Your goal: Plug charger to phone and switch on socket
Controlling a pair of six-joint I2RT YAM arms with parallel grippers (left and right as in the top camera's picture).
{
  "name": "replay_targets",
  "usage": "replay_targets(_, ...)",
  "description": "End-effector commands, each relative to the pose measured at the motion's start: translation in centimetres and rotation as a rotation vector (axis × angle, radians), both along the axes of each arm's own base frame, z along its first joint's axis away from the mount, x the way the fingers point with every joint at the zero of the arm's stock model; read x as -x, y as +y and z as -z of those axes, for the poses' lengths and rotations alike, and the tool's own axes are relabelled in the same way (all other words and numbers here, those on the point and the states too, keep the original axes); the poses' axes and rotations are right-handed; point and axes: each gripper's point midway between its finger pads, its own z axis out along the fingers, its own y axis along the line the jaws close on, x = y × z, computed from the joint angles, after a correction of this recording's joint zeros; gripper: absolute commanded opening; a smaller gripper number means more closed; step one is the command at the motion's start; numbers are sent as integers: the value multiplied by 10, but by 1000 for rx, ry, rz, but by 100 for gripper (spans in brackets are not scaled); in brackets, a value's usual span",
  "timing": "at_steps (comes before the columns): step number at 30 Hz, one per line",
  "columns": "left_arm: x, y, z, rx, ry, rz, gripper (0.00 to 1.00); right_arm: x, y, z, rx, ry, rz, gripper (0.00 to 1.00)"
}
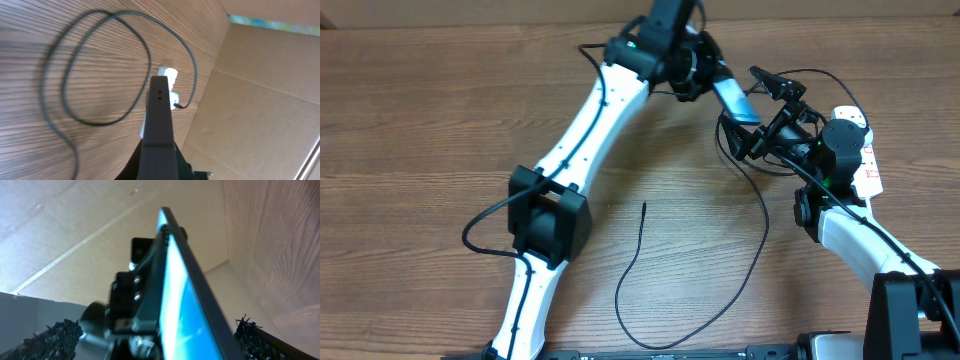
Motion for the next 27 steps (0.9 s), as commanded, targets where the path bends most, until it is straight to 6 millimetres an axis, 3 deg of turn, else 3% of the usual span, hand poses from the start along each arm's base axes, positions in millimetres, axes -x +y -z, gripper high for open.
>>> replay_targets(1, -13, 45, -10, 26, -31, 43, 5, 7, 10, -11, 40, -68, -72, 100)
replay_targets(3, -15, 77, -8, 35, -21, 76, 4, 13, 16, -11, 111, -138, -126, 100)
replay_targets(10, -16, 157, -4, 67, -7, 112, 4, 23, 25, -11, 256, -293, -206, 100)
replay_targets(13, -19, 192, -16, 139, -78, 143, 4, 28, 29, -11, 272, -319, -243, 100)
replay_targets(16, -17, 207, -38, 258, -197, 212, 4, 32, 34, -11, 321, -379, -279, 100)
replay_targets(20, -16, 224, -60, 367, -308, 252, 4, 40, 46, 4, 386, -370, -368, 99)
replay_targets(23, -19, 237, -61, 366, -312, 227, 4, 40, 57, 17, 476, -319, -438, 99)
replay_targets(27, -20, 239, -60, 359, -318, 225, 4, 38, 61, 30, 647, -234, -476, 99)
